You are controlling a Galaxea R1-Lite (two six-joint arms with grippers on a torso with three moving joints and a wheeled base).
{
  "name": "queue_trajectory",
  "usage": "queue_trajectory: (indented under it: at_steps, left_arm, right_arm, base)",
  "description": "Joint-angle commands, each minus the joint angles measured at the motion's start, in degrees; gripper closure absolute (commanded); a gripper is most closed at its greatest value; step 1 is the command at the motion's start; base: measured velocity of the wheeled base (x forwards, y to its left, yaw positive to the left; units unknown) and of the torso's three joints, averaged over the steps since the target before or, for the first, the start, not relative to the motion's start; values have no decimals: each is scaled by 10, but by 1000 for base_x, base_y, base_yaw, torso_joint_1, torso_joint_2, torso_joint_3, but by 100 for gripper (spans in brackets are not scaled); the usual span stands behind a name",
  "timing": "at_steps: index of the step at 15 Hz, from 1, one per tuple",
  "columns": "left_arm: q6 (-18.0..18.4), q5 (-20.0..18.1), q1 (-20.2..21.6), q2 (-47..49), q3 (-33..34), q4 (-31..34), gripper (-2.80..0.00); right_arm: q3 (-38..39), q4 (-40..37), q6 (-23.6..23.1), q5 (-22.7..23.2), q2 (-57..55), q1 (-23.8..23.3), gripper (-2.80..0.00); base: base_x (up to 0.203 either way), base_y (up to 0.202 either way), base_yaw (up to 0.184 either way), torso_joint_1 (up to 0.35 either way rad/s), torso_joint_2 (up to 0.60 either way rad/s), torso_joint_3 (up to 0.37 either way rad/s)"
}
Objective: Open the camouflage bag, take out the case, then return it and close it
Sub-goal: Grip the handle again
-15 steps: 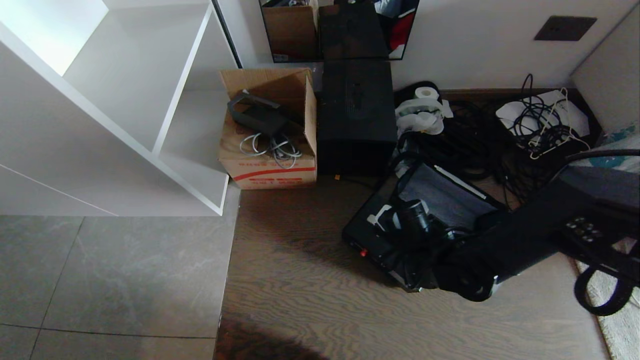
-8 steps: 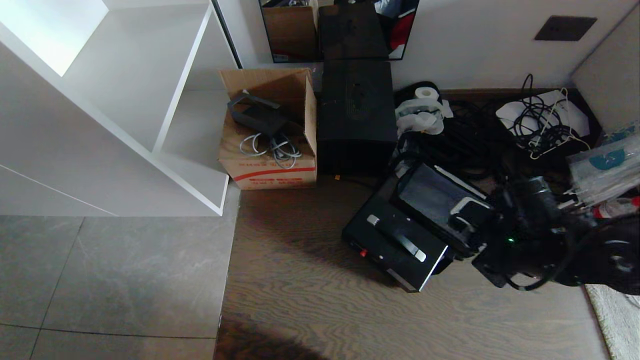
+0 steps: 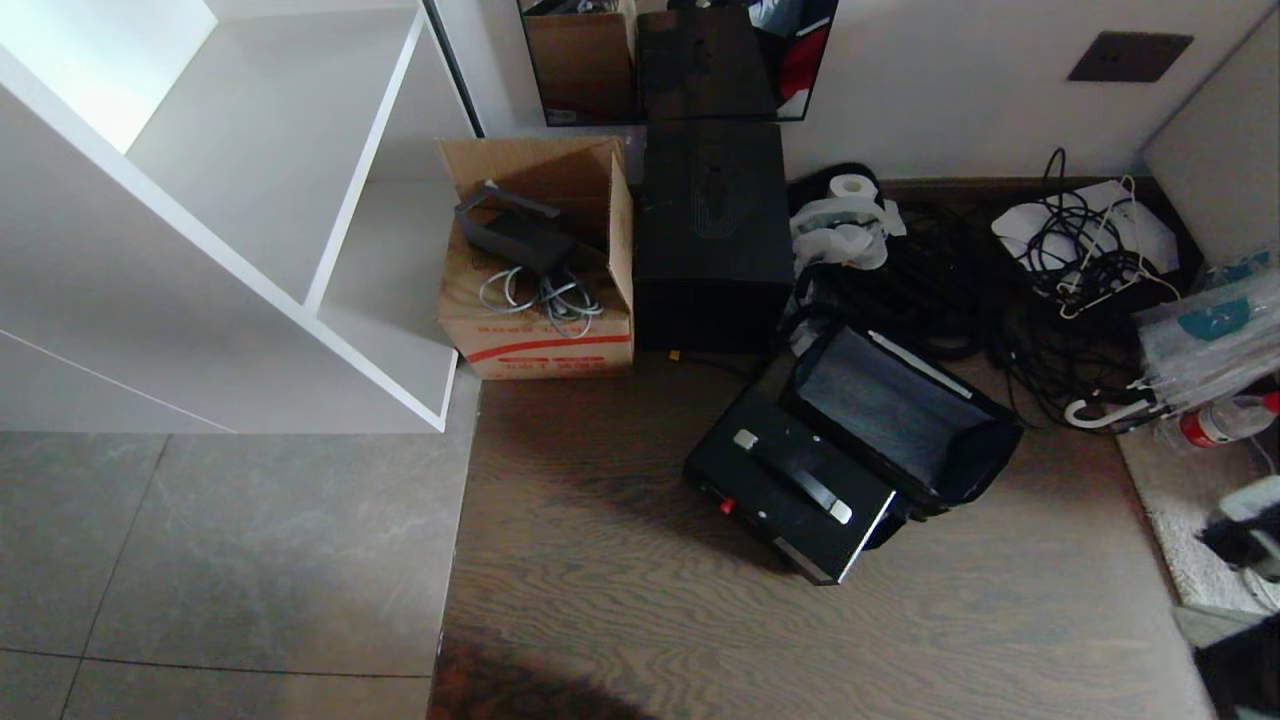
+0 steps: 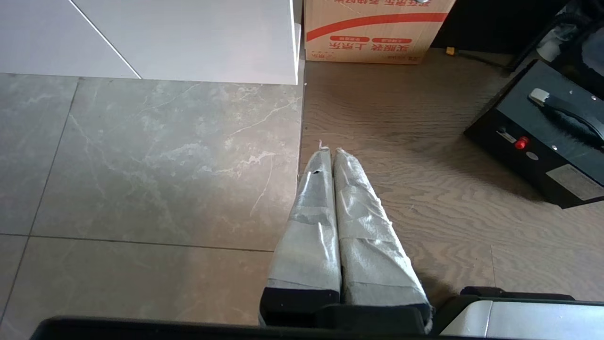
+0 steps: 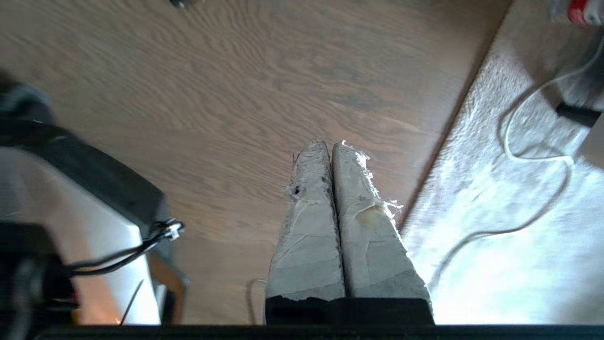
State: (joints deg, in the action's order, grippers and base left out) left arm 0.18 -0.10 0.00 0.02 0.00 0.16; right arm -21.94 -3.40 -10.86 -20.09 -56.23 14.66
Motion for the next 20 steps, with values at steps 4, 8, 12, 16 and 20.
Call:
queue_trajectory:
  at_steps: [4, 8, 12, 16, 20]
  left_arm:
    - [0, 0, 0, 1, 0, 0, 0]
    - [0, 0, 0, 1, 0, 0, 0]
    - [0, 0, 0, 0, 0, 0, 0]
    - [0, 0, 0, 0, 0, 0, 0]
    - [0, 0, 0, 0, 0, 0, 0]
  right_arm:
    - [78, -126, 30, 84, 381, -60, 0]
    - [197, 48, 48, 122, 396, -84, 0]
    - [223, 63, 51, 199, 407, -114, 0]
    - [220, 53, 54, 212, 458, -136, 0]
    - [219, 28, 56, 210, 554, -140, 0]
  base:
    - [0, 0, 0, 0, 0, 0]
    - [0, 0, 0, 0, 0, 0]
    - [0, 0, 0, 0, 0, 0]
    - [0, 0, 0, 0, 0, 0]
    - [0, 0, 0, 0, 0, 0]
